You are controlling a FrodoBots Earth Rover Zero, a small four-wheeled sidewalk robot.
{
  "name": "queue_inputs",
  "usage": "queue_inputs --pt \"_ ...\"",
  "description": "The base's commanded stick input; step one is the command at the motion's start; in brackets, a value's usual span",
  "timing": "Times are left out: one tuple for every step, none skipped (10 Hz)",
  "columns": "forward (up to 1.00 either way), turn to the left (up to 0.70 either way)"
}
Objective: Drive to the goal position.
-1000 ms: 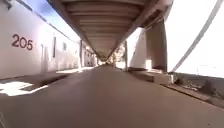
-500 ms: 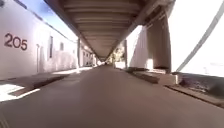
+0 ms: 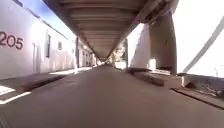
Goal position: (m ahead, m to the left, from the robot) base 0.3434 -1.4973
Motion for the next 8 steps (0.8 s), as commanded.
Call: queue_inputs --pt "0.7 0.0" --pt "0.7 0.0" --pt "0.7 0.0" --pt "0.7 0.0" --pt "0.7 0.0" --pt "0.7 0.0" --pt "0.7 0.0" --pt "0.7 0.0"
